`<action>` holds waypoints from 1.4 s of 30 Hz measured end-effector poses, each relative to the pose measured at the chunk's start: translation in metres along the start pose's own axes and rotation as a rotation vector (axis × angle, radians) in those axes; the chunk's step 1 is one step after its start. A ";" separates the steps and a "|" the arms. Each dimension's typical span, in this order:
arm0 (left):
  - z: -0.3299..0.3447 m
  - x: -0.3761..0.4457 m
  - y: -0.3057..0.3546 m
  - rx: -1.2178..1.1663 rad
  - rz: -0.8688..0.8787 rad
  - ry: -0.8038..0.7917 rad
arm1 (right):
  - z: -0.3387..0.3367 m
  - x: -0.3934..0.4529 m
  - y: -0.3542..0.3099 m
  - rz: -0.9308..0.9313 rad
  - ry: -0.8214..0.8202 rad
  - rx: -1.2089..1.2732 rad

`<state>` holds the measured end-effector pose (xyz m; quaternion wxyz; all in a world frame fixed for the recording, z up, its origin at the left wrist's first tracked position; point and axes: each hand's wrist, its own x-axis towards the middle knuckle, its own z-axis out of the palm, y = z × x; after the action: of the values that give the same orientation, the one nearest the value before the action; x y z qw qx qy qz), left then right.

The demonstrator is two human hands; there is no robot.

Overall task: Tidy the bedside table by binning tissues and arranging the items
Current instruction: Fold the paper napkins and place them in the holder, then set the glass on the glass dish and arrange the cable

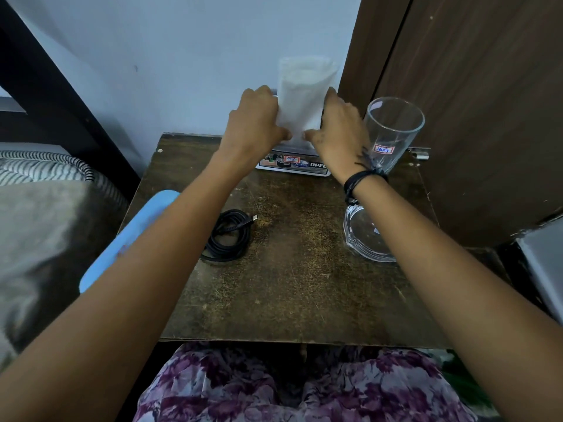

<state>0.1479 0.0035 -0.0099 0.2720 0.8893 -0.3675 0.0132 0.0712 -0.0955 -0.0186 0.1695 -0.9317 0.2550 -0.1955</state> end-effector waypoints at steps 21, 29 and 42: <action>0.005 -0.080 0.034 -0.282 -0.044 0.402 | -0.024 -0.065 -0.016 0.072 0.195 0.371; 0.053 -0.143 0.061 -0.530 -0.096 0.043 | -0.024 -0.138 0.020 0.218 0.375 0.425; 0.078 -0.043 0.094 -0.812 -0.084 -0.101 | -0.020 -0.057 0.111 0.340 0.035 0.719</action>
<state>0.0411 -0.0616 -0.0413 0.5827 0.7234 -0.3191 -0.1878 -0.0289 -0.1589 -0.0633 0.5104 -0.7540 0.3238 -0.2570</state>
